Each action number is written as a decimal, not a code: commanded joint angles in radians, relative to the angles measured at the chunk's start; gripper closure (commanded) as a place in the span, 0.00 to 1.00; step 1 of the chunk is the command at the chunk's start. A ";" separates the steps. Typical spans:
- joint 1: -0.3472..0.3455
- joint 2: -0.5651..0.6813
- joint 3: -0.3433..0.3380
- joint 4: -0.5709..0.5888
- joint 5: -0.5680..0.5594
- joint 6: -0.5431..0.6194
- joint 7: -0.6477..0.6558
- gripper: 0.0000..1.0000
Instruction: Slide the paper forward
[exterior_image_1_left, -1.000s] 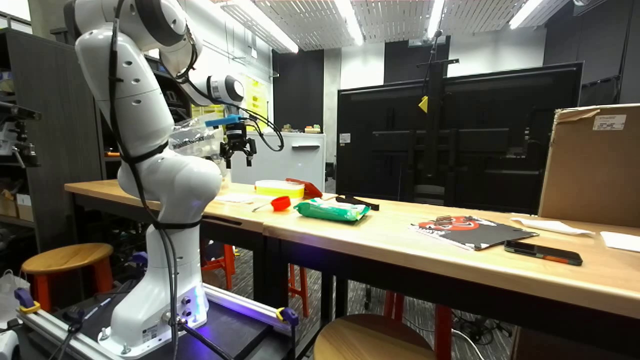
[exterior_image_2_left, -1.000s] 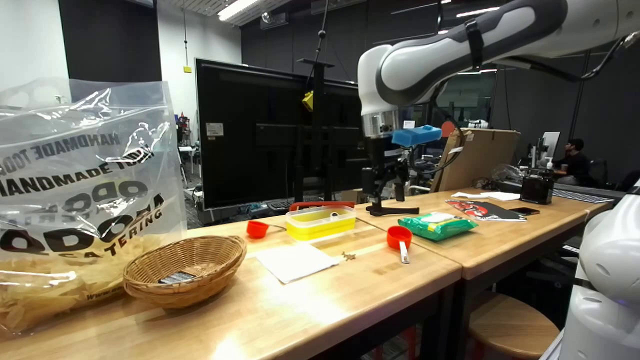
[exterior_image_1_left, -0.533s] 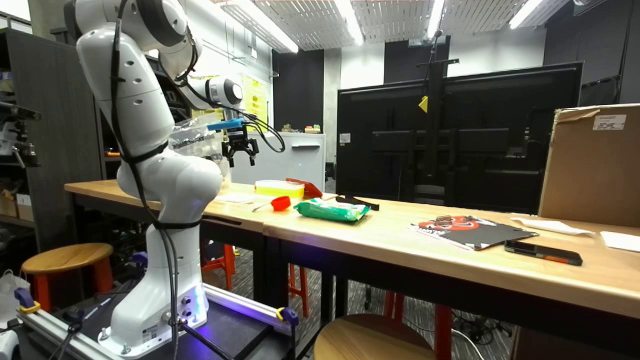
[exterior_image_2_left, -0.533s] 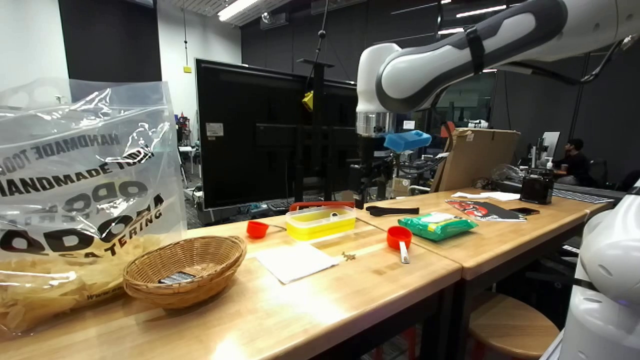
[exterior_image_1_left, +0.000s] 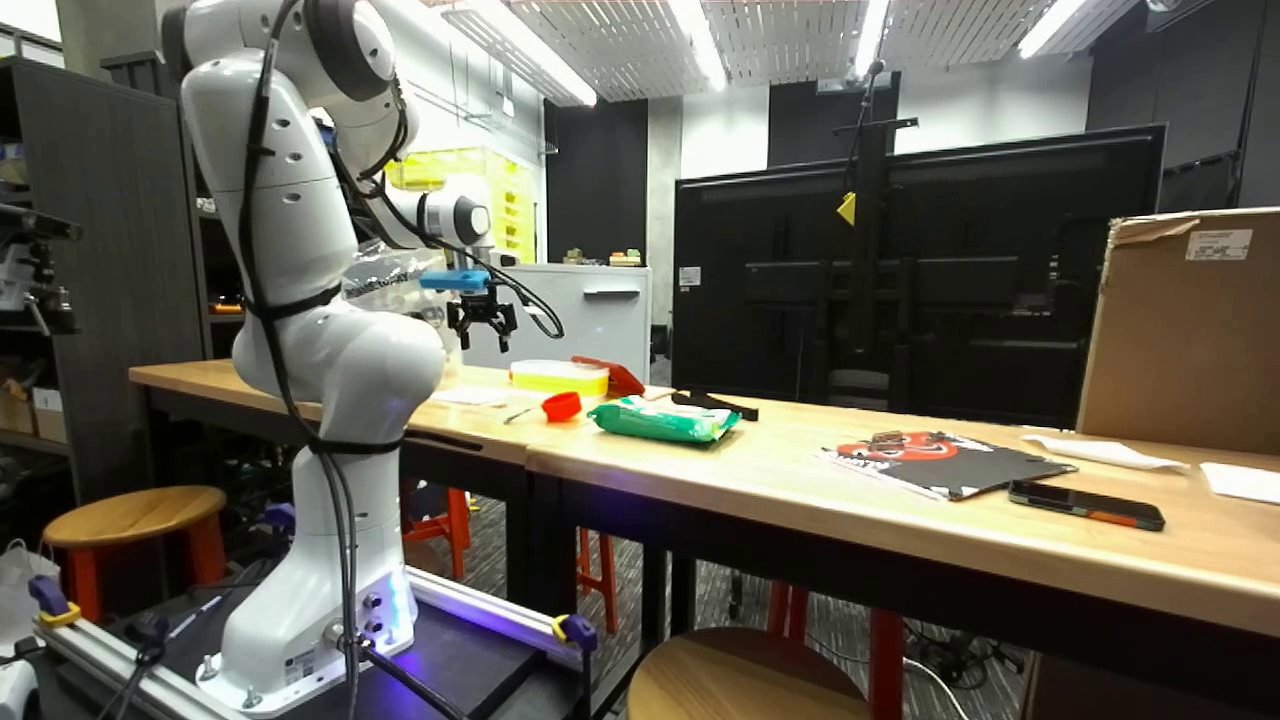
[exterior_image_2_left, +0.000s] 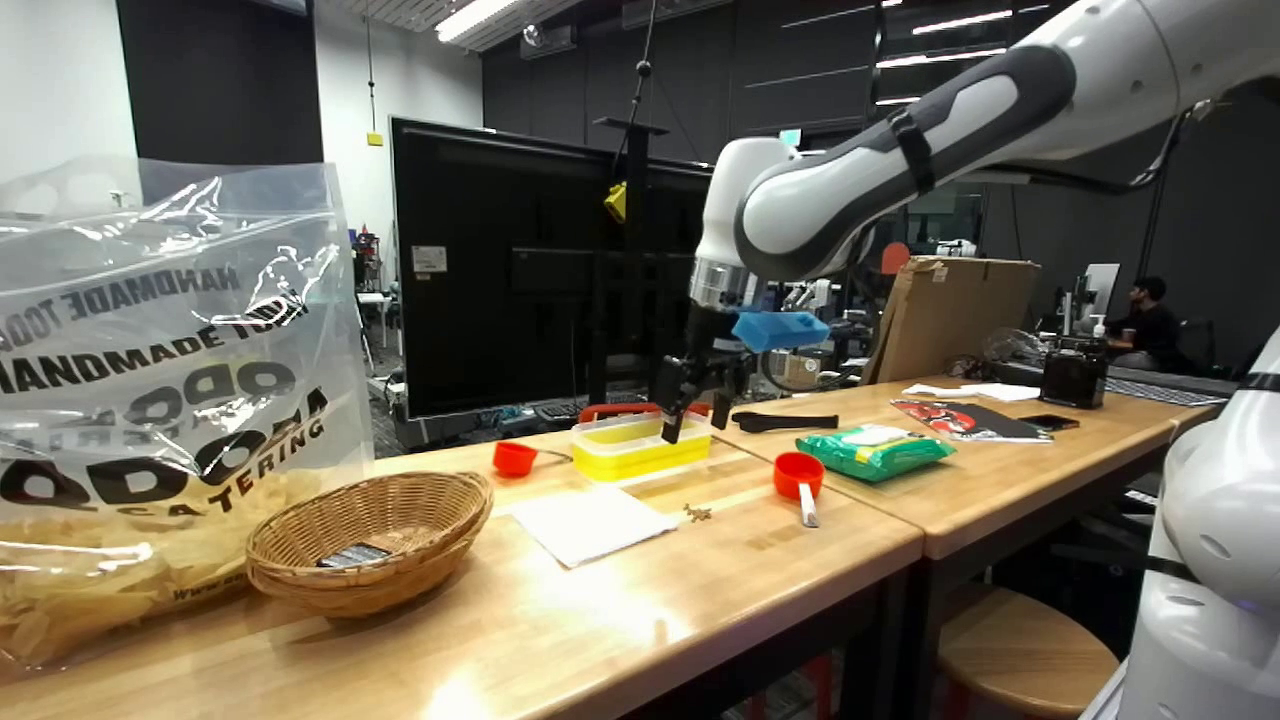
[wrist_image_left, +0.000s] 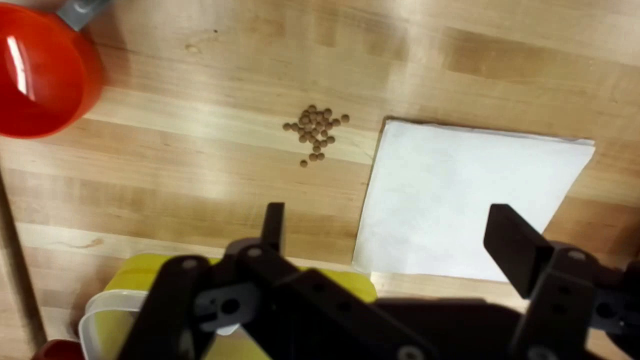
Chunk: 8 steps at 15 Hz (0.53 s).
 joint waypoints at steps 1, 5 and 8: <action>0.003 0.124 0.017 0.032 0.027 0.148 0.103 0.00; 0.007 0.242 0.037 0.062 0.012 0.267 0.228 0.00; 0.016 0.291 0.041 0.082 -0.014 0.292 0.316 0.00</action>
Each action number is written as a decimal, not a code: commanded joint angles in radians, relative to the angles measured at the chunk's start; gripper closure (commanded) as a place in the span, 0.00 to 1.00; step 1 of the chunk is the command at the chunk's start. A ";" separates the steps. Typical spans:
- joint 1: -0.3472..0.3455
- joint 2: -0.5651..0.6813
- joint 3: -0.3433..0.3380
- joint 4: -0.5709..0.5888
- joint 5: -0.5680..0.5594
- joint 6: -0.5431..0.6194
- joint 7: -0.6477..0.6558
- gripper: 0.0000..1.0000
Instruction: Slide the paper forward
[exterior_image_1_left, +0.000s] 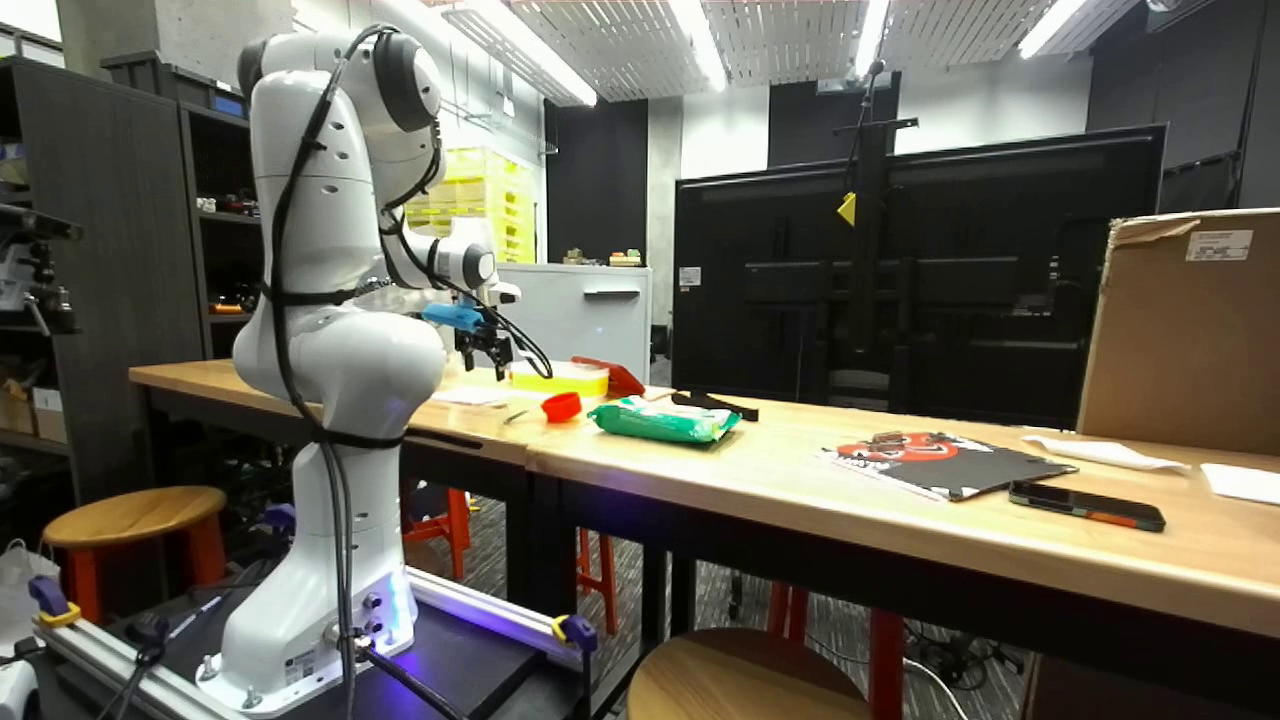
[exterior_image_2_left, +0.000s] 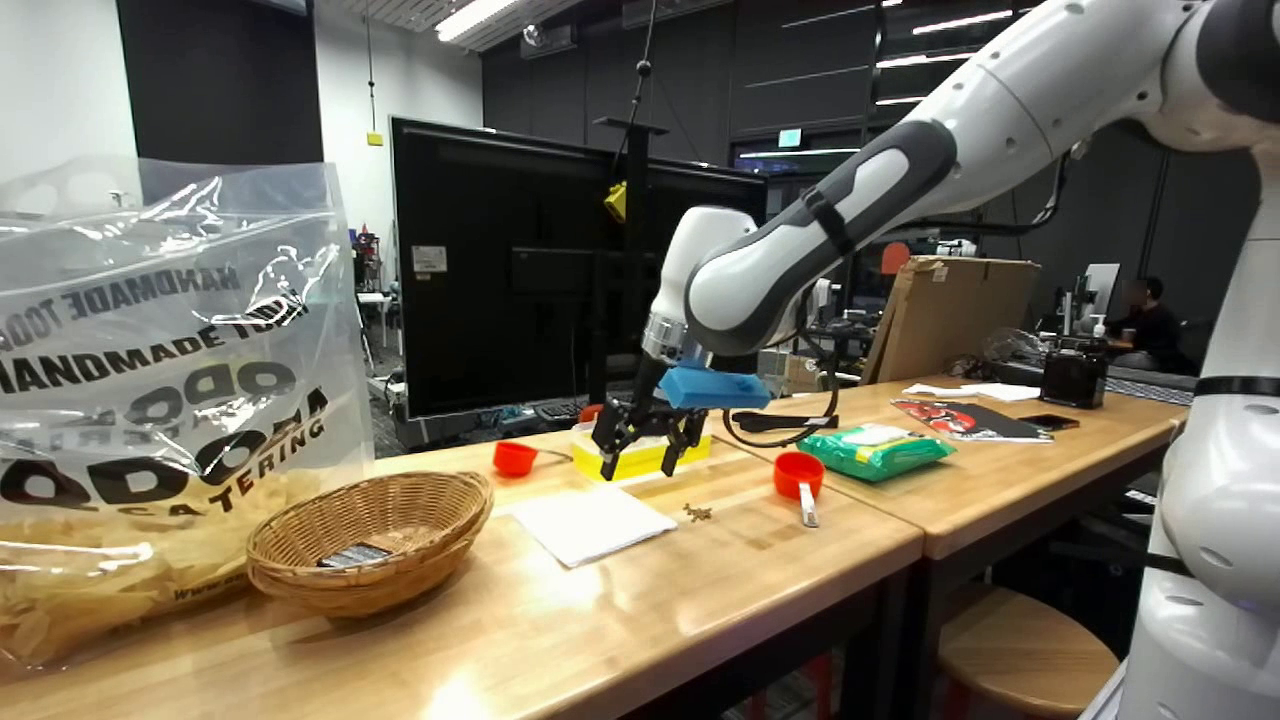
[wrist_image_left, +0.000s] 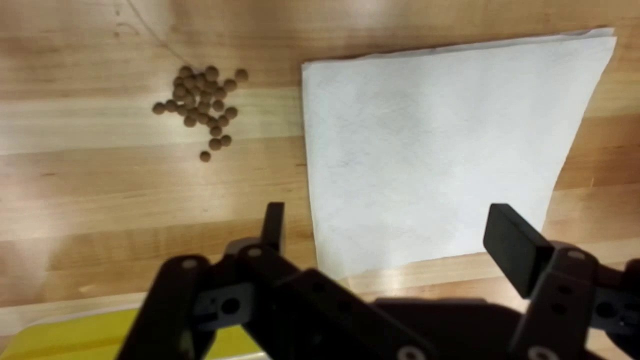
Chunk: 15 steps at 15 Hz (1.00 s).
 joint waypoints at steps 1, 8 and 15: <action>0.017 0.051 0.002 0.040 -0.041 0.018 0.119 0.00; 0.034 0.070 -0.008 0.066 -0.045 -0.034 0.182 0.00; 0.031 0.082 -0.030 0.071 -0.037 -0.143 0.179 0.00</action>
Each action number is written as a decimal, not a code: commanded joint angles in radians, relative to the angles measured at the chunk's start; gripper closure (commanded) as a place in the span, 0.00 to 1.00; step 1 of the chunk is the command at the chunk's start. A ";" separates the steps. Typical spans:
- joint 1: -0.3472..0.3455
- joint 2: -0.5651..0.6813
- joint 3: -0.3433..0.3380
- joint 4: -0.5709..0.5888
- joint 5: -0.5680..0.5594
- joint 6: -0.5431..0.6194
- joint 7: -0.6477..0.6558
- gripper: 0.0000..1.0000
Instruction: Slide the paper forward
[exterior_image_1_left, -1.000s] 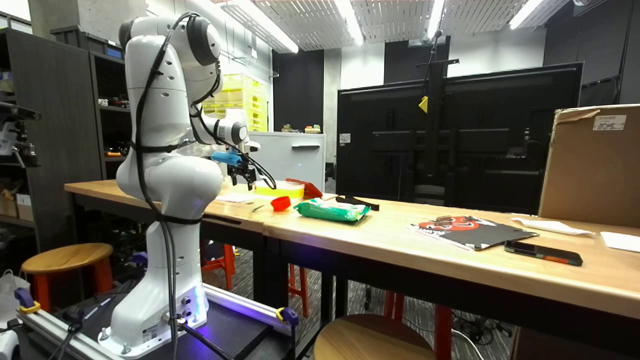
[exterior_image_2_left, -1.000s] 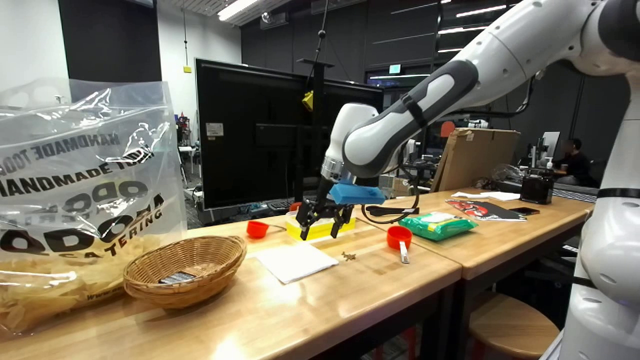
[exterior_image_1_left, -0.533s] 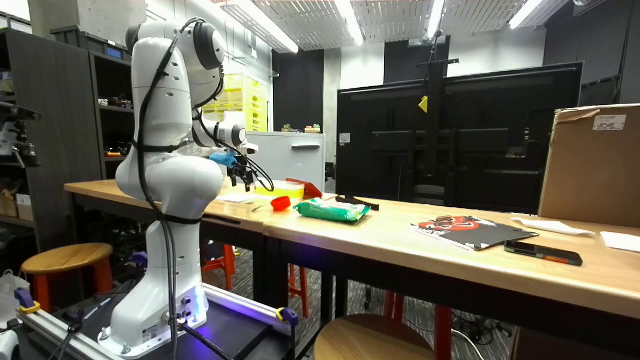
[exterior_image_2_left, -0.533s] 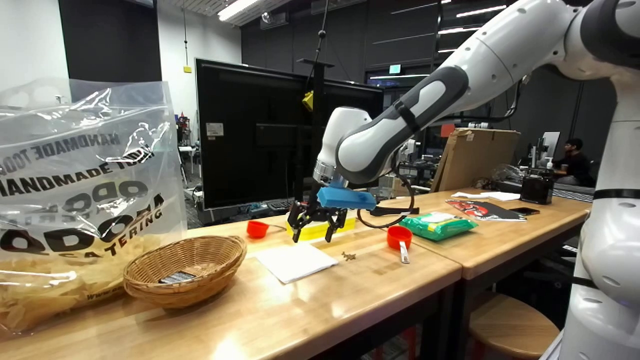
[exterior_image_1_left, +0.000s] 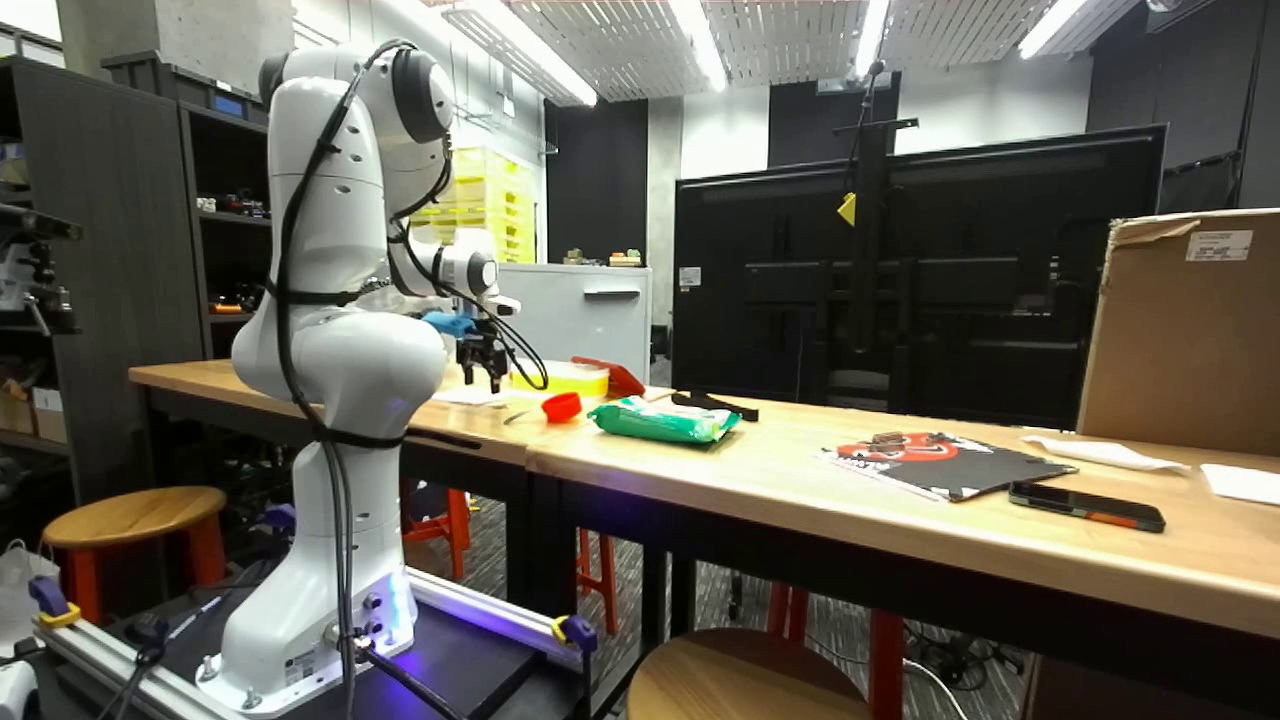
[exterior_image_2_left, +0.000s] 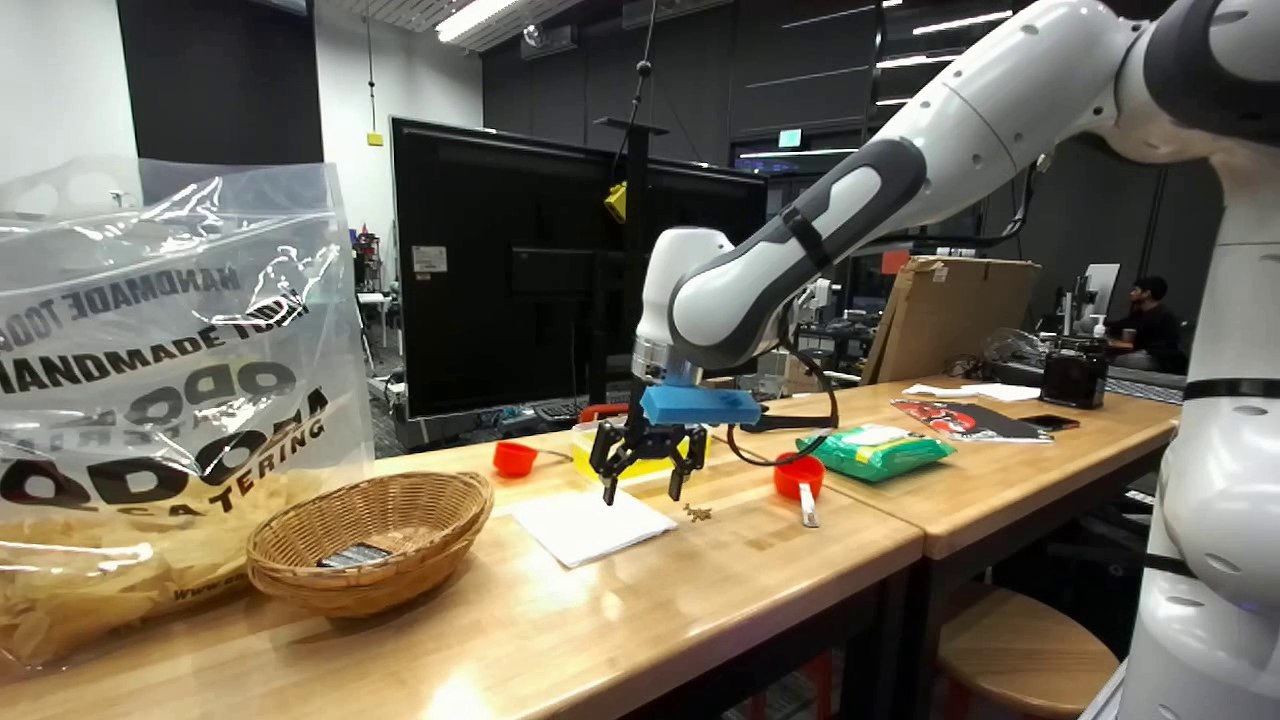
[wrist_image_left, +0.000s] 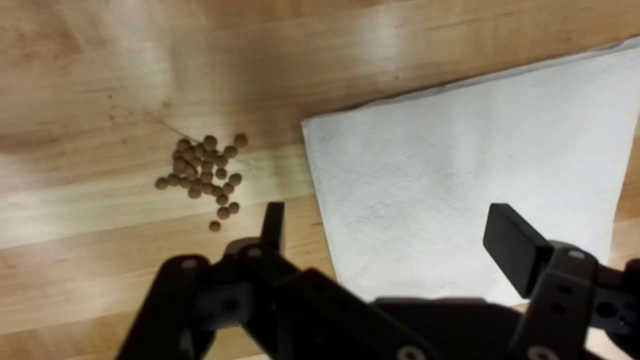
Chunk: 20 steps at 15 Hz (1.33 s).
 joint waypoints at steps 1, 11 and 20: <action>0.010 0.012 -0.017 0.021 0.009 -0.047 0.008 0.00; 0.013 0.019 -0.021 0.028 0.016 -0.078 0.003 0.00; 0.036 0.083 -0.020 0.092 0.012 -0.093 -0.004 0.00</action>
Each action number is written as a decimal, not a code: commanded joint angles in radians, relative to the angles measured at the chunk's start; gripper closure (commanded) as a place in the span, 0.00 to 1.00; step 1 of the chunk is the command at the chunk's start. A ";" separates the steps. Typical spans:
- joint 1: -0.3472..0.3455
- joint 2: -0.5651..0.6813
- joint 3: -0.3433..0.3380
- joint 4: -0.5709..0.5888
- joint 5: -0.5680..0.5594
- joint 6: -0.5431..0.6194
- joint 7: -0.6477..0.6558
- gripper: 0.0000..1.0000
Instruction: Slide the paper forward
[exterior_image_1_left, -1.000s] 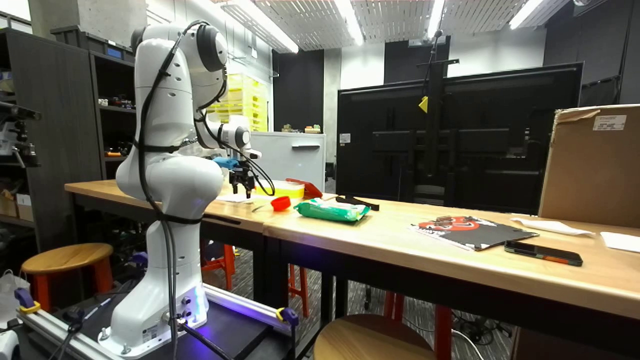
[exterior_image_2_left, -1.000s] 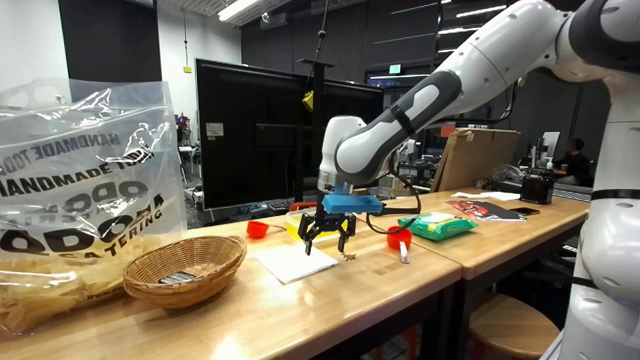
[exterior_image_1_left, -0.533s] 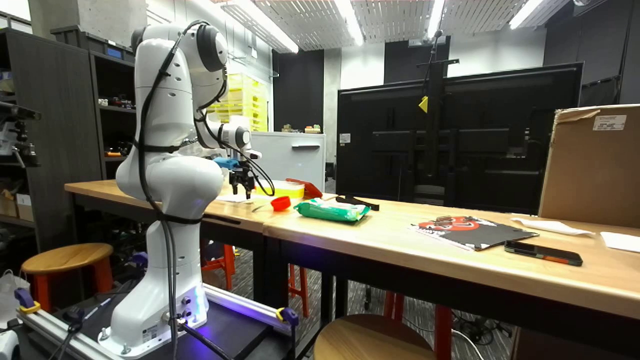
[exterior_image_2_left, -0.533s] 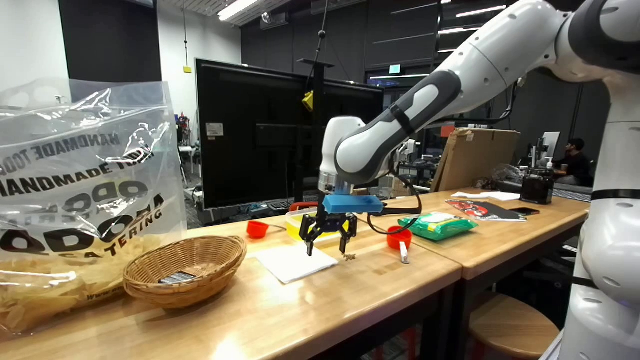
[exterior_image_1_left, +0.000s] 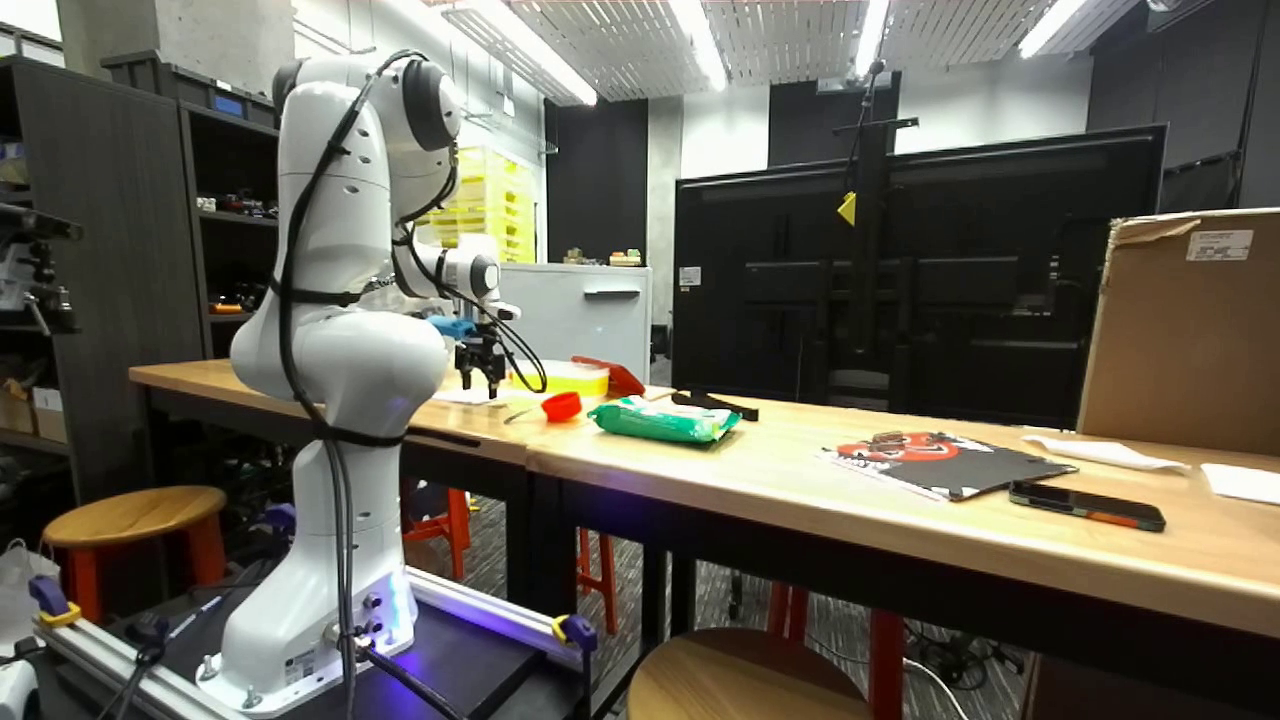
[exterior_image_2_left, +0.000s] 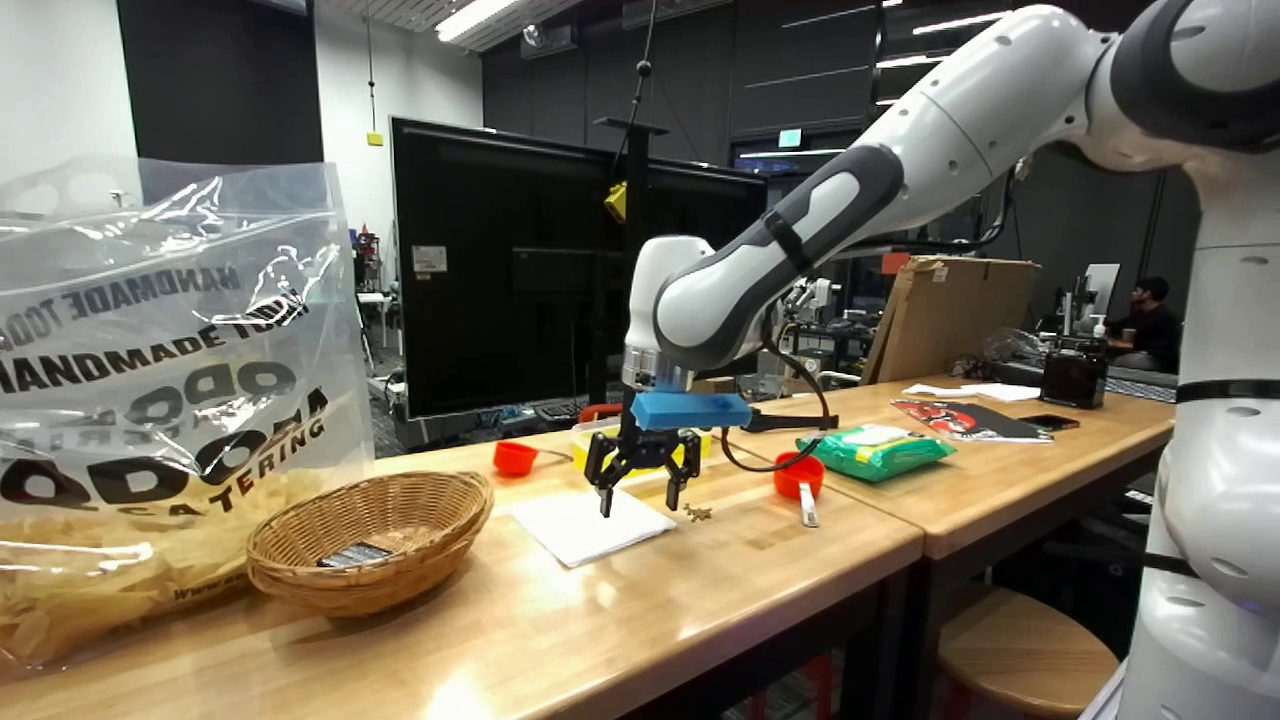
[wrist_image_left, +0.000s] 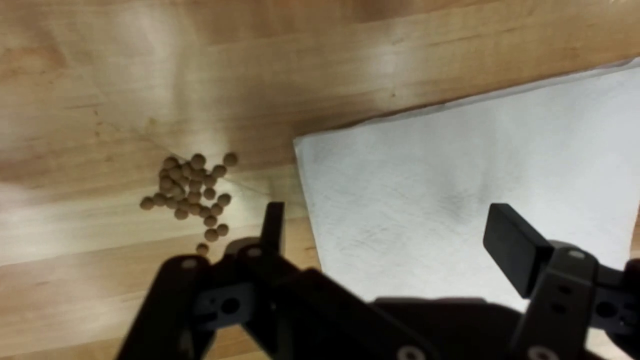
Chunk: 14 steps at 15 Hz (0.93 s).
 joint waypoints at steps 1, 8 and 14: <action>0.018 0.032 -0.008 0.043 0.009 -0.029 -0.003 0.00; 0.020 0.040 -0.014 0.055 0.013 -0.038 -0.008 0.47; 0.019 0.036 -0.019 0.066 0.010 -0.053 -0.004 0.95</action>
